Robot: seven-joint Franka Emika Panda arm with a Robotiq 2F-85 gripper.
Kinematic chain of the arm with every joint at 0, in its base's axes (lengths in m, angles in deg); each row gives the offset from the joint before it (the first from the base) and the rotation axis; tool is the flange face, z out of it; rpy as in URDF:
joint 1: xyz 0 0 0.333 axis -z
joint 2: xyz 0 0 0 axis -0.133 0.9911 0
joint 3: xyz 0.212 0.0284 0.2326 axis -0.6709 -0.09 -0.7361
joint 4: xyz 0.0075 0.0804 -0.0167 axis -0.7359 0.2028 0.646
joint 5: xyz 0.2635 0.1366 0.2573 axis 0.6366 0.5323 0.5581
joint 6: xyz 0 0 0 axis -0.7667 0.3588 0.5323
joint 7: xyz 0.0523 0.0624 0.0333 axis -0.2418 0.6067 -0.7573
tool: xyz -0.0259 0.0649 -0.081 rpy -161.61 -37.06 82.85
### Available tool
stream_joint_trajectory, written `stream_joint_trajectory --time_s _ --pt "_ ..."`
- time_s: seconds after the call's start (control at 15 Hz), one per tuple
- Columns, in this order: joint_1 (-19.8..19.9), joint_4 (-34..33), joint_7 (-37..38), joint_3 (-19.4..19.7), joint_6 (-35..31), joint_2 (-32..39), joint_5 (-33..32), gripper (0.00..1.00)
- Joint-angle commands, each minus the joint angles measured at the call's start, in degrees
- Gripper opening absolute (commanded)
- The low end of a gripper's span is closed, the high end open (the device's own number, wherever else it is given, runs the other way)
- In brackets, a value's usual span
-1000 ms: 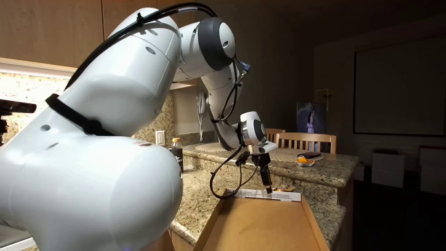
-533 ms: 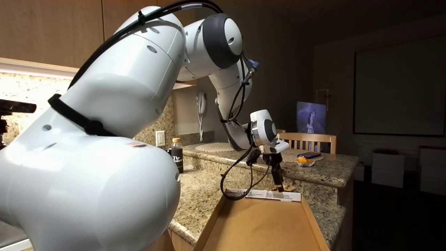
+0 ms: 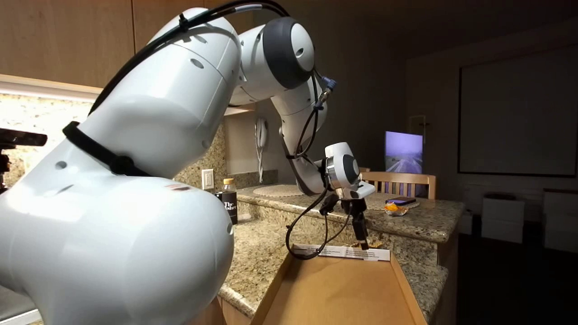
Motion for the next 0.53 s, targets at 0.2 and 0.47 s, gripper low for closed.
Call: stream_joint_trajectory --time_s 0.2,0.47 --pt "0.5 -0.6 0.9 0.8 0.6 2.8 0.1 1.00" --pt "0.8 -2.4 0.5 0.7 -0.6 4.4 0.8 0.60"
